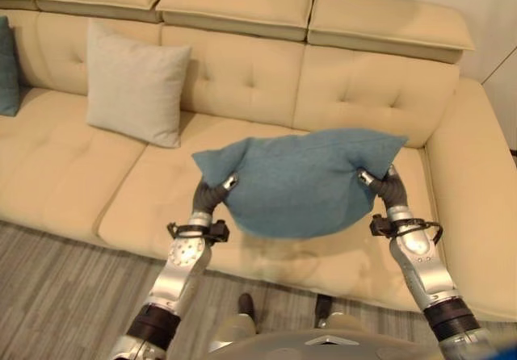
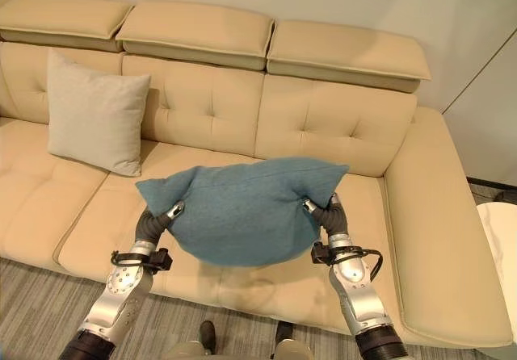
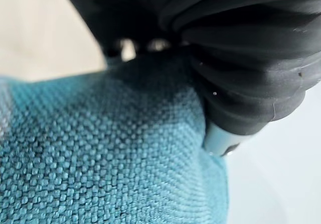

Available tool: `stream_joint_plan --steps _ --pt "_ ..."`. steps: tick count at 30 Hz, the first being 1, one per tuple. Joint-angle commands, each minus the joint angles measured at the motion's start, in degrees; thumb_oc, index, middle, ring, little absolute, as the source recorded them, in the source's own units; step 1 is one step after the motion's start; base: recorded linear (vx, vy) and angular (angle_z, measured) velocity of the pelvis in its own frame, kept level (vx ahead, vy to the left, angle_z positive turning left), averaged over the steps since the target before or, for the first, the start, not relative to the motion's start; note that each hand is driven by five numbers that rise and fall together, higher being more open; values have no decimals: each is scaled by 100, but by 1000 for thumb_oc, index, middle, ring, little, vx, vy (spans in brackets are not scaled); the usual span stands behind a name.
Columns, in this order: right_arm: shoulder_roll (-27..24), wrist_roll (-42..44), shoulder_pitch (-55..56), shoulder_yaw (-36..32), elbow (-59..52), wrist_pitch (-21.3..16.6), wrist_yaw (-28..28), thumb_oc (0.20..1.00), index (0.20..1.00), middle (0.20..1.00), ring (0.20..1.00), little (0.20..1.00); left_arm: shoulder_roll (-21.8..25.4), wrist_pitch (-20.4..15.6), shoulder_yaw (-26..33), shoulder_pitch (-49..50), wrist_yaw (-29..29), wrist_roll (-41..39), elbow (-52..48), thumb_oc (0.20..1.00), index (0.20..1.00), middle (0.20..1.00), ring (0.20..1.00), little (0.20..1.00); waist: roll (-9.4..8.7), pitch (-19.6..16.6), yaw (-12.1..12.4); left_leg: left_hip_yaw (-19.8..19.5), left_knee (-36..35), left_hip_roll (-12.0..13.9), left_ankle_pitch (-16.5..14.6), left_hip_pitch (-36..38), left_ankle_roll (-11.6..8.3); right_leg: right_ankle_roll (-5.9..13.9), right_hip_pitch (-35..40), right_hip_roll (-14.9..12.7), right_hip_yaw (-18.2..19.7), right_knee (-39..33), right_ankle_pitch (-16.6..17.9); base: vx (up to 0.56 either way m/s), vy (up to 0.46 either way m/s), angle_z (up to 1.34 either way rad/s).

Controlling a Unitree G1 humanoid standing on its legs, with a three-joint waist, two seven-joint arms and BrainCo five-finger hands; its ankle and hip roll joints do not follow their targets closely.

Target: Pick up all the scattered cushions and arrange them neatly on the sofa.

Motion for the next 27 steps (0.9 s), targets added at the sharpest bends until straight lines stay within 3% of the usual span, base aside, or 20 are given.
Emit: stream_joint_plan --steps 1,8,16,27 --pt "-63 -52 -897 -18 -623 -575 -141 200 200 200 200 200 -68 -640 -57 -1172 92 115 -471 200 200 200 200 200 -104 -237 -55 -78 337 -87 -154 -183 -153 378 5 -252 -60 553 -391 1 -27 -10" --pt "-200 -98 -2420 465 -210 -480 -525 200 200 200 200 200 -7 -807 -141 -2757 772 15 280 200 200 200 200 200 46 -20 -160 40 165 -103 -7 -500 -136 390 -583 -246 179 584 -226 -80 21 -13" --pt "-438 -204 -4492 929 844 -366 -1113 200 200 200 200 200 456 -975 -425 -4872 1304 -275 1455 200 200 200 200 200 113 310 -206 114 320 -129 93 -1289 -129 423 -1517 -314 499 717 60 -102 40 -13" --pt "-480 -12 -5501 1198 1797 -341 -1205 200 200 200 200 200 570 -982 -692 -5850 1401 -322 2077 200 200 200 200 200 114 546 -150 158 553 -194 136 -1967 -127 492 -2160 -362 682 678 315 -24 21 -10"
